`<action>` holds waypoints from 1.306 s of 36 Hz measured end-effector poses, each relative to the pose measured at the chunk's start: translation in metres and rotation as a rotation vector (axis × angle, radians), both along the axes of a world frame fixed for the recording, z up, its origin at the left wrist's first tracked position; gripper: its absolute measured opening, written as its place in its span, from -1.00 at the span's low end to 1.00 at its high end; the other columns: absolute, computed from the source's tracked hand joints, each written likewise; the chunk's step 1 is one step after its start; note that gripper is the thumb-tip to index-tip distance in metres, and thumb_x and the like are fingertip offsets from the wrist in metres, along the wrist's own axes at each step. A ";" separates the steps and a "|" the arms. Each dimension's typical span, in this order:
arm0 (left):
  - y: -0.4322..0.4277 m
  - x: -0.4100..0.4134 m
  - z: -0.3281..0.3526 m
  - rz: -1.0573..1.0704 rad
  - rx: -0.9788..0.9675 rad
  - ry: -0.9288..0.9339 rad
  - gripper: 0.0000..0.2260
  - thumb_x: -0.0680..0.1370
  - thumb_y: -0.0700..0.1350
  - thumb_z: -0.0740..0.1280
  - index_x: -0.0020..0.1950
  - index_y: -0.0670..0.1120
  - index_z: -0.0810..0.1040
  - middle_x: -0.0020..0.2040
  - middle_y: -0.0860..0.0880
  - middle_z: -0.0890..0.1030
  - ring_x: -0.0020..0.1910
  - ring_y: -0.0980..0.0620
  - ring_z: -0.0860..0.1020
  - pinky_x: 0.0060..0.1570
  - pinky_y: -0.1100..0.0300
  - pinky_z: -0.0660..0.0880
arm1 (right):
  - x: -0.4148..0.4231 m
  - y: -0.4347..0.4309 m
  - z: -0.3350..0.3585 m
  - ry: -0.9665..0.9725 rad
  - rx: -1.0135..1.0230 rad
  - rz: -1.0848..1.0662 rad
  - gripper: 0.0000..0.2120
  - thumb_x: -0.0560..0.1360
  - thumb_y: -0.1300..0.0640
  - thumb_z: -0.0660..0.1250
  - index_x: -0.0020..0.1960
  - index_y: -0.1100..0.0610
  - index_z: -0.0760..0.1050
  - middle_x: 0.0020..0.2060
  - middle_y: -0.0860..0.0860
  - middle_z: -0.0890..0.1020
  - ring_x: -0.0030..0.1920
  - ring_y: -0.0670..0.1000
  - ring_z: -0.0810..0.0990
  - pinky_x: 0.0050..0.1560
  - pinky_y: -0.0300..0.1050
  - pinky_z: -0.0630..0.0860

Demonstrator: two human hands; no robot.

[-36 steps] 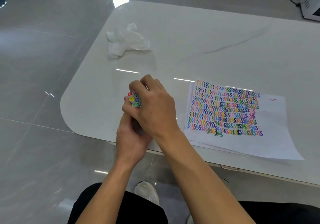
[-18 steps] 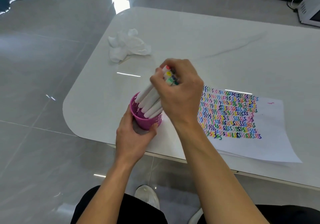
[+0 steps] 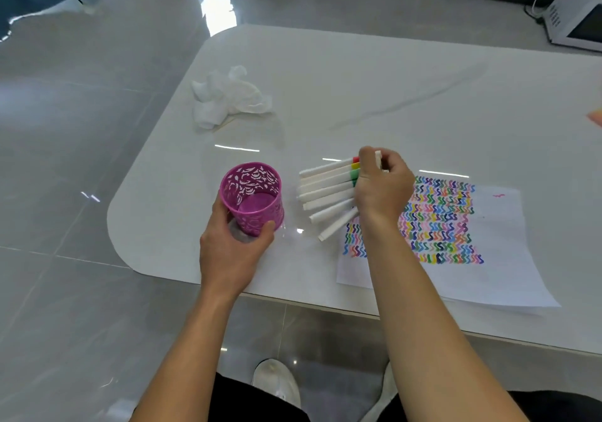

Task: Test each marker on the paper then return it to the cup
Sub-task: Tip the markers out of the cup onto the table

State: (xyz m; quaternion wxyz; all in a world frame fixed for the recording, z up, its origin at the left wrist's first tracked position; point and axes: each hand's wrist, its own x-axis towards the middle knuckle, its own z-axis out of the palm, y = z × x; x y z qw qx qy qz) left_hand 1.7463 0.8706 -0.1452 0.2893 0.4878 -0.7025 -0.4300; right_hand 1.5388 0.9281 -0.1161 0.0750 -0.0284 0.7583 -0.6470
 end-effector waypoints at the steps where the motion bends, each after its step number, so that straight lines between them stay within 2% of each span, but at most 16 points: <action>1: -0.001 -0.001 0.000 0.010 -0.006 0.006 -0.28 0.40 -0.04 0.59 0.48 0.13 0.35 0.22 0.21 0.56 0.08 0.42 0.50 -0.02 0.55 0.37 | -0.001 -0.003 -0.003 -0.002 0.032 0.046 -0.78 0.43 -0.03 0.41 -0.14 0.12 0.69 -0.27 -0.01 0.68 -0.25 -0.06 0.56 -0.19 -0.15 0.47; 4: -0.005 -0.006 -0.002 0.045 -0.013 0.022 -0.24 0.41 -0.05 0.58 0.51 0.13 0.27 0.20 0.25 0.52 0.06 0.36 0.49 -0.04 0.54 0.36 | -0.001 -0.016 -0.011 -0.020 0.089 0.111 -0.77 0.45 -0.02 0.42 -0.16 0.14 0.68 -0.28 0.06 0.68 -0.27 -0.04 0.54 -0.20 -0.12 0.45; 7: -0.008 -0.011 -0.005 0.062 -0.032 0.027 -0.25 0.43 -0.06 0.57 0.51 0.09 0.26 0.23 0.21 0.50 0.12 0.25 0.49 -0.10 0.62 0.34 | 0.001 -0.029 -0.018 -0.052 0.105 0.108 -0.77 0.50 -0.02 0.41 -0.13 0.14 0.69 -0.25 0.02 0.68 -0.19 0.02 0.60 -0.13 -0.09 0.47; 10: -0.011 -0.013 -0.009 0.073 -0.047 0.040 -0.26 0.44 -0.05 0.56 0.52 0.10 0.25 0.30 0.16 0.51 0.21 0.21 0.49 0.01 0.51 0.37 | 0.002 -0.041 -0.022 -0.052 0.120 0.085 -0.76 0.57 0.00 0.35 -0.06 0.17 0.64 -0.20 0.03 0.66 -0.12 0.09 0.59 -0.13 -0.06 0.41; 14: -0.011 -0.015 -0.011 0.079 -0.057 0.048 -0.25 0.44 -0.02 0.56 0.53 0.12 0.23 0.33 0.15 0.49 0.23 0.19 0.47 0.08 0.40 0.38 | 0.004 -0.047 -0.029 0.019 0.187 0.085 -0.81 0.65 0.01 0.27 0.04 0.13 0.54 -0.07 0.06 0.63 -0.07 0.09 0.53 -0.14 -0.12 0.28; 18: -0.011 -0.016 -0.011 0.069 -0.055 0.048 -0.25 0.45 -0.01 0.55 0.54 0.10 0.23 0.33 0.15 0.48 0.21 0.23 0.47 0.03 0.49 0.37 | 0.010 -0.044 -0.033 0.099 0.255 0.123 -0.78 0.71 0.01 0.19 0.14 0.14 0.50 0.04 0.10 0.59 -0.05 0.04 0.47 -0.10 -0.13 0.28; 21: -0.011 -0.016 -0.010 0.068 -0.059 0.052 -0.25 0.45 -0.02 0.55 0.53 0.09 0.24 0.32 0.16 0.49 0.14 0.42 0.47 -0.02 0.63 0.35 | 0.012 -0.040 -0.037 0.157 0.281 0.150 -0.79 0.71 -0.04 0.20 0.10 0.09 0.48 -0.01 0.04 0.57 -0.03 0.06 0.51 -0.10 -0.10 0.31; 23: -0.011 -0.017 -0.010 0.072 -0.061 0.056 -0.26 0.45 -0.04 0.56 0.53 0.08 0.26 0.29 0.17 0.50 0.11 0.56 0.43 -0.04 0.67 0.33 | 0.013 -0.040 -0.039 0.178 0.258 0.151 -0.83 0.69 -0.03 0.23 0.06 0.06 0.47 -0.06 0.00 0.56 0.01 0.13 0.55 -0.06 -0.02 0.42; 25: -0.011 -0.017 -0.009 0.072 -0.056 0.057 -0.26 0.45 -0.04 0.56 0.53 0.08 0.26 0.28 0.18 0.50 0.10 0.58 0.42 -0.03 0.67 0.34 | 0.015 -0.039 -0.039 0.180 0.241 0.154 -0.82 0.68 -0.02 0.25 0.05 0.08 0.52 -0.06 0.03 0.59 0.03 0.17 0.56 0.05 0.06 0.48; 28: -0.009 -0.017 -0.007 0.081 -0.051 0.057 -0.25 0.46 0.00 0.55 0.55 0.11 0.24 0.37 0.14 0.49 0.23 0.39 0.45 0.04 0.61 0.33 | 0.020 -0.035 -0.036 0.149 0.238 0.169 -0.81 0.67 0.02 0.27 0.10 0.10 0.60 0.03 0.08 0.65 0.11 0.17 0.53 0.09 -0.05 0.38; 31: -0.007 -0.016 -0.008 0.086 -0.056 0.056 -0.24 0.47 0.06 0.53 0.57 0.11 0.22 0.44 0.10 0.45 0.38 0.19 0.41 0.13 0.52 0.29 | 0.026 -0.028 -0.033 0.137 0.202 0.174 -0.79 0.64 -0.03 0.25 0.12 0.03 0.60 0.07 0.04 0.66 0.11 0.15 0.58 0.22 0.14 0.50; 35: -0.005 -0.017 -0.009 0.090 -0.061 0.049 -0.21 0.48 0.06 0.53 0.60 0.14 0.18 0.47 0.10 0.43 0.44 0.16 0.39 0.27 0.37 0.33 | 0.030 -0.021 -0.027 0.089 0.184 0.210 -0.71 0.63 -0.05 0.24 0.26 0.01 0.58 0.20 0.00 0.65 0.22 0.10 0.58 0.32 0.19 0.50; 38: 0.001 -0.017 -0.007 0.103 -0.076 0.032 -0.17 0.48 0.04 0.53 0.62 0.13 0.13 0.50 0.10 0.40 0.47 0.14 0.37 0.38 0.22 0.35 | 0.028 -0.016 -0.024 0.067 0.163 0.226 -0.72 0.65 -0.01 0.26 0.32 0.01 0.56 0.23 -0.02 0.63 0.23 0.04 0.58 0.34 0.13 0.51; 42: 0.011 -0.015 -0.006 0.162 -0.071 0.001 -0.16 0.51 0.02 0.50 0.64 0.11 0.06 0.58 0.07 0.30 0.54 0.06 0.30 0.45 0.06 0.33 | 0.026 -0.008 -0.015 -0.013 0.092 0.264 -0.71 0.68 0.04 0.25 0.39 0.00 0.52 0.33 -0.05 0.58 0.31 -0.05 0.52 0.32 -0.13 0.46; 44: 0.018 -0.013 -0.005 0.212 -0.062 0.005 -0.20 0.53 -0.01 0.49 0.63 0.07 0.09 0.56 0.06 0.32 0.52 0.07 0.31 0.44 0.05 0.35 | 0.026 -0.004 -0.010 -0.023 0.046 0.267 -0.71 0.69 0.04 0.25 0.39 -0.01 0.51 0.36 -0.08 0.57 0.36 -0.06 0.51 0.34 -0.13 0.48; 47: 0.032 -0.012 -0.004 0.265 -0.080 0.008 -0.29 0.52 -0.06 0.49 0.57 -0.01 0.19 0.45 0.02 0.38 0.45 0.07 0.36 0.37 0.12 0.38 | 0.024 0.008 -0.002 -0.004 0.000 0.266 -0.74 0.70 0.07 0.24 0.37 0.00 0.51 0.29 -0.14 0.58 0.30 -0.15 0.50 0.20 -0.42 0.41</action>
